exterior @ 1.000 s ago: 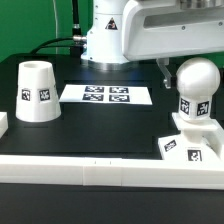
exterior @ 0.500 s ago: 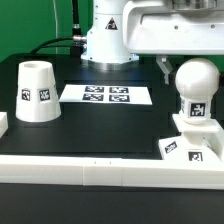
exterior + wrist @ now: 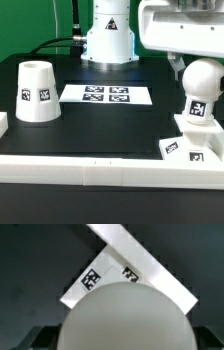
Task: Assemble lamp
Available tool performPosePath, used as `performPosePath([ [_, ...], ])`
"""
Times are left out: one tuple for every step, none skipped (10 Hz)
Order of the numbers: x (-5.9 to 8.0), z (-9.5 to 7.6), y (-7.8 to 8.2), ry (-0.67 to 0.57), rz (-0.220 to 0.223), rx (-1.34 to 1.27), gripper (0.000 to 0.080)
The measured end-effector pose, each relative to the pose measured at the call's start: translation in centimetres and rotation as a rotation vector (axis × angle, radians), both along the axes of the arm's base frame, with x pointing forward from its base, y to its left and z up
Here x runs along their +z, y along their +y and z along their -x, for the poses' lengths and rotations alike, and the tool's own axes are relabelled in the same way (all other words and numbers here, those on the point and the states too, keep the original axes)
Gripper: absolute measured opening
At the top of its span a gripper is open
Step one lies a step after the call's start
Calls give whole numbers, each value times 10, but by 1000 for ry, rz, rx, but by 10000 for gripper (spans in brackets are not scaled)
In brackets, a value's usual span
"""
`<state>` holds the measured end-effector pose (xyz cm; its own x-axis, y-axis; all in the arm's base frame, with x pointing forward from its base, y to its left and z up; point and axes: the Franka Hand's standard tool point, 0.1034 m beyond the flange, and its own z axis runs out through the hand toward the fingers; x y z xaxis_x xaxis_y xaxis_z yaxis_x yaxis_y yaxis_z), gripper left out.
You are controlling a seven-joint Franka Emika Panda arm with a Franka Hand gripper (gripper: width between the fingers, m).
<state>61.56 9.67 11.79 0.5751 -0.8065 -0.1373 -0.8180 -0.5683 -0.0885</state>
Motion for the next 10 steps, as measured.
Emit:
performPosePath([
  [0,0,1,5,-5,-36,579],
  [0,0,2,6,-5,-39,579],
  [0,0,2,3,-6,-21,646],
  [0,0,1,-3,-6,28,683],
  [0,2,-1,0,-6,85,696],
  [1,4,0,5,-5,134,696],
  [2,5,2,5,7,229,699],
  [2,5,2,-10,4,320,699],
  [1,5,1,-20,2,383,699],
  [1,5,1,-29,0,441,699],
])
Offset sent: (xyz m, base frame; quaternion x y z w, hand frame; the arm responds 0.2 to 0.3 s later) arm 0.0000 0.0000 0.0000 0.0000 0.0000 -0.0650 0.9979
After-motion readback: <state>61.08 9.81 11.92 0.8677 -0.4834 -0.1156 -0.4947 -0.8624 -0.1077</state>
